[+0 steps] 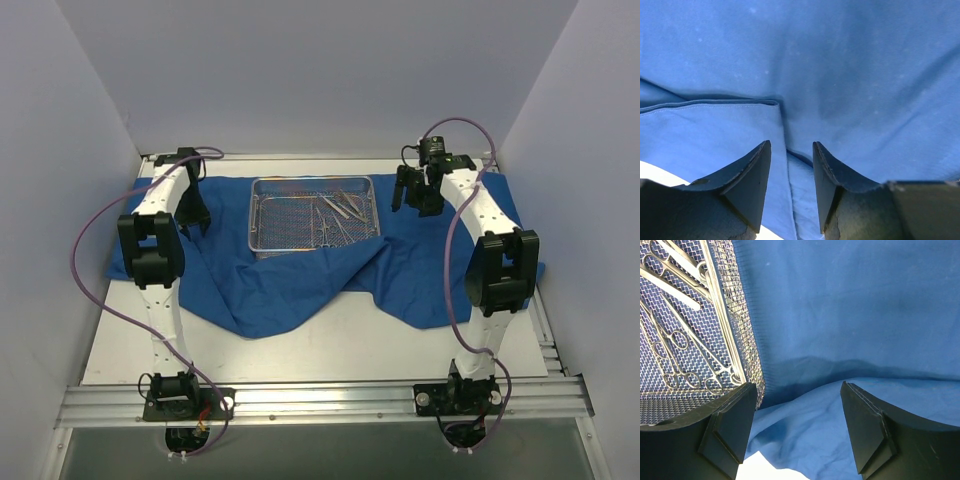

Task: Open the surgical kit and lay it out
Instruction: Smooth out the surgical kit at the center of the board.

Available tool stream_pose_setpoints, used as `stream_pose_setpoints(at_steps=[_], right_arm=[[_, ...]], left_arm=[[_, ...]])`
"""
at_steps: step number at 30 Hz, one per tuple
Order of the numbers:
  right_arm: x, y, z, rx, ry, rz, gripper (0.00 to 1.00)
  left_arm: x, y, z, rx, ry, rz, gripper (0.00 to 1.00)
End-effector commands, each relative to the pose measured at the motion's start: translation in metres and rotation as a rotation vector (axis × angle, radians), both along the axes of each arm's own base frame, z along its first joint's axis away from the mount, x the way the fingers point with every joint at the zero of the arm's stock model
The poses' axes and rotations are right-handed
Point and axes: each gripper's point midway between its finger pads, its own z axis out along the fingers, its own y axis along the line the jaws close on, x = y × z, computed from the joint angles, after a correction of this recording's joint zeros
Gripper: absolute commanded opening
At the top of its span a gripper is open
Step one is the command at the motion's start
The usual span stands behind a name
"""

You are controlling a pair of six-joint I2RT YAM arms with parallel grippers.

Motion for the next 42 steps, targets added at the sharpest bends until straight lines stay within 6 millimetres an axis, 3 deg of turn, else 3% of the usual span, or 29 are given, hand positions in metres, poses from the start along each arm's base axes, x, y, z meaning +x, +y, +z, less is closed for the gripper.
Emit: stream_pose_setpoints(at_steps=[1, 11, 14, 15, 18, 22, 25, 26, 27, 28, 29, 30, 32, 34, 41, 42], right_arm=[[-0.005, 0.000, 0.012, 0.008, -0.022, 0.012, 0.69], [-0.002, -0.001, 0.002, 0.015, -0.003, -0.003, 0.69], [0.003, -0.010, -0.004, 0.023, 0.005, -0.047, 0.68], [0.005, -0.012, -0.005, 0.028, 0.001, -0.060, 0.67], [0.013, -0.020, -0.013, 0.070, 0.002, -0.100, 0.64], [0.022, -0.027, -0.033, 0.064, 0.048, -0.122, 0.60], [0.029, -0.027, -0.039, 0.056, 0.055, -0.121, 0.53], [0.030, -0.027, -0.046, 0.054, 0.070, -0.120, 0.48], [0.030, -0.027, -0.049, 0.051, 0.081, -0.125, 0.44], [0.032, -0.026, -0.053, 0.054, 0.088, -0.123, 0.40], [0.032, -0.024, -0.054, 0.057, 0.090, -0.122, 0.29], [0.033, -0.023, -0.055, 0.058, 0.090, -0.120, 0.22], [0.032, -0.020, -0.060, 0.058, 0.101, -0.115, 0.07], [0.029, -0.015, -0.069, 0.062, 0.122, -0.113, 0.00], [0.017, -0.008, -0.122, 0.077, 0.213, -0.139, 0.00], [0.018, -0.008, -0.130, 0.076, 0.215, -0.142, 0.00]], left_arm=[[-0.010, 0.005, 0.007, 0.034, 0.020, 0.004, 0.48], [-0.014, 0.003, -0.004, 0.027, 0.051, 0.007, 0.47], [-0.001, 0.002, 0.013, 0.019, -0.039, 0.008, 0.47], [0.005, 0.000, 0.030, 0.010, -0.104, 0.007, 0.47], [0.022, -0.009, 0.054, -0.044, -0.245, 0.010, 0.47], [0.049, -0.021, 0.065, -0.113, -0.326, 0.020, 0.48], [0.055, -0.031, 0.041, -0.169, -0.255, 0.036, 0.45], [0.063, -0.034, 0.042, -0.186, -0.268, 0.039, 0.34], [0.060, -0.042, 0.025, -0.227, -0.216, 0.051, 0.25], [0.059, -0.045, 0.022, -0.242, -0.199, 0.060, 0.17], [0.061, -0.048, 0.021, -0.247, -0.196, 0.061, 0.07], [0.058, -0.064, 0.015, -0.249, -0.170, 0.041, 0.03], [0.056, -0.072, 0.013, -0.244, -0.168, 0.021, 0.02], [0.053, -0.077, 0.006, -0.240, -0.161, 0.013, 0.02], [0.047, -0.087, -0.035, -0.281, -0.041, 0.020, 0.02], [0.043, -0.085, -0.053, -0.291, 0.011, 0.032, 0.02]])
